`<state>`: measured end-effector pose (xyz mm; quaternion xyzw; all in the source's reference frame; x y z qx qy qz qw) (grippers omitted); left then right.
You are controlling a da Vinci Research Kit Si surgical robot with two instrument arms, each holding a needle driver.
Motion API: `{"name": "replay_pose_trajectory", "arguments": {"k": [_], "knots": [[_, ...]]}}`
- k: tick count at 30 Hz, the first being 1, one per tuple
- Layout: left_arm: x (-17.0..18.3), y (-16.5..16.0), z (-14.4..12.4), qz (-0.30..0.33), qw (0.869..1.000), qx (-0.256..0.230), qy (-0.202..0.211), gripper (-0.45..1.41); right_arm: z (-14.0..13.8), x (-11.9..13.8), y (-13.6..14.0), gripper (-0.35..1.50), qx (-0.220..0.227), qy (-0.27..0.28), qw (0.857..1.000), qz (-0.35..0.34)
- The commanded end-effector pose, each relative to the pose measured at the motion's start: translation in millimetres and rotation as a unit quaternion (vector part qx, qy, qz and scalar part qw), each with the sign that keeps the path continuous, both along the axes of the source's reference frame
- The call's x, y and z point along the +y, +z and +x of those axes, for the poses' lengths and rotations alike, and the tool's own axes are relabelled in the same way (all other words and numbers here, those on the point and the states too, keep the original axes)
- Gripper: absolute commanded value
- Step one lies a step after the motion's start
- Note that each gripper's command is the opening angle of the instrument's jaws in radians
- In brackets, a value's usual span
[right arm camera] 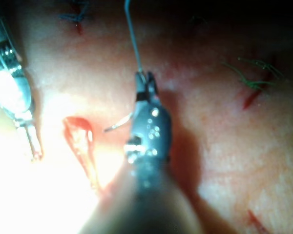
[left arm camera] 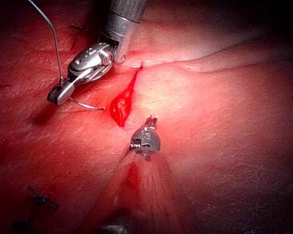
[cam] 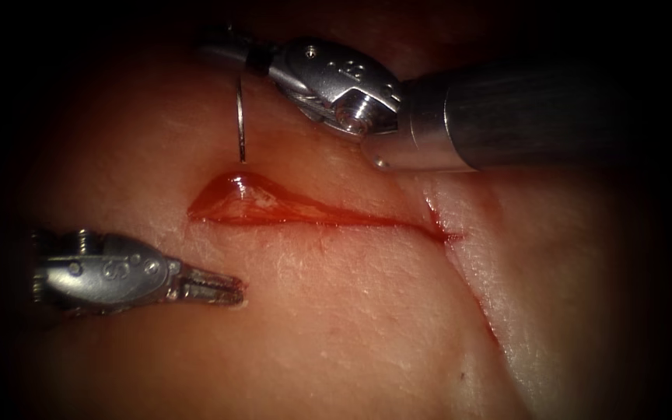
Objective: Wound Closure
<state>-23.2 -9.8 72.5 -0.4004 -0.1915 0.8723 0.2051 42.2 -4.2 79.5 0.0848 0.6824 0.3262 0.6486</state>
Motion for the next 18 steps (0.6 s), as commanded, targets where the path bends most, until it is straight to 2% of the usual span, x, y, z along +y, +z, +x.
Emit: {"name": "replay_pose_trajectory", "arguments": {"k": [1, 6, 18], "knots": [[-0.3, 0.6, -0.5, 0.0, 1.0, -0.001, 0.0, -0.27, 0.7, -0.2, 0.3, -0.35, 0.002, -0.004, 1.0, 0.014], [-0.3, 0.6, -0.5, 0.0, 1.0, -0.001, 0.001, -0.27, 0.7, -0.6, 0.2, -0.35, 0.017, -0.007, 0.998, 0.068], [-0.4, 0.6, -0.5, 0.0, 1.0, -0.001, 0.0, -0.27, 1.0, -1.6, -0.2, -0.35, 0.03, -0.021, 0.993, 0.11]]}}
